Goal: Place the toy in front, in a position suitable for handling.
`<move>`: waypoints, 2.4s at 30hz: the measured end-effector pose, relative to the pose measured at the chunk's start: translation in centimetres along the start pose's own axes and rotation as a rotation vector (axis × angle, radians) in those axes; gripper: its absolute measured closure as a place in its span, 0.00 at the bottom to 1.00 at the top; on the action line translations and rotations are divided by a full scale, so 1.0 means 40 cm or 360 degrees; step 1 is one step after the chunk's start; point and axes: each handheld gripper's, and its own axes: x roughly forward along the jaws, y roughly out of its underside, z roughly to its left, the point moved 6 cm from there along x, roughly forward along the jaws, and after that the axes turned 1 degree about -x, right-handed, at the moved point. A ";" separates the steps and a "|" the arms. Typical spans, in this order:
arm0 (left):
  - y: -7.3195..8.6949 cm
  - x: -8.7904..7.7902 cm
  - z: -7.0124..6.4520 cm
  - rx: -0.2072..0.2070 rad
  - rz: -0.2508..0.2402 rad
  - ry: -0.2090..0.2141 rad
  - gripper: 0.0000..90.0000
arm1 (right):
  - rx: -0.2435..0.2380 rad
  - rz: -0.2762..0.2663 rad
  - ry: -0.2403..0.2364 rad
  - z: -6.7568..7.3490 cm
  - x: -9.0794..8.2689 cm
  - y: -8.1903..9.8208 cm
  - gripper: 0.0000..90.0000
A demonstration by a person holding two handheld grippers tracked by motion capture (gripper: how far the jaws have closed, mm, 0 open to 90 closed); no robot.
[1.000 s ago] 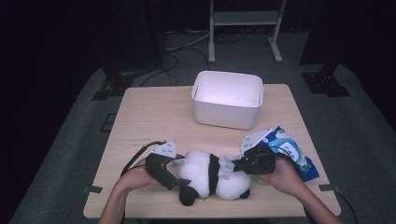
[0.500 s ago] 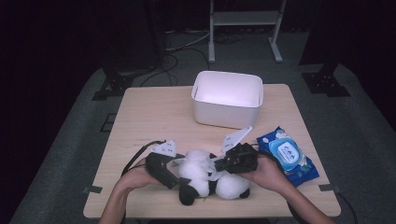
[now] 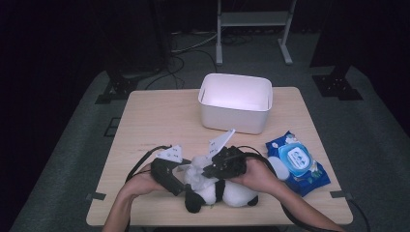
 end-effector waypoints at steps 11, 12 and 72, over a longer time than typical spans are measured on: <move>0.001 0.000 0.002 -0.0005 -0.0002 -0.0004 0.11 | 0.0135 -0.0010 0.0078 0.002 -0.082 0.128 0.93; 0.001 0.000 0.002 -0.0005 -0.0001 -0.0005 0.11 | 0.0150 -0.0025 0.0086 0.002 -0.090 0.136 0.93; 0.001 -0.039 -0.003 -0.0031 -0.0050 0.0053 0.11 | 0.0271 -0.0003 0.0125 -0.126 -0.014 0.123 0.93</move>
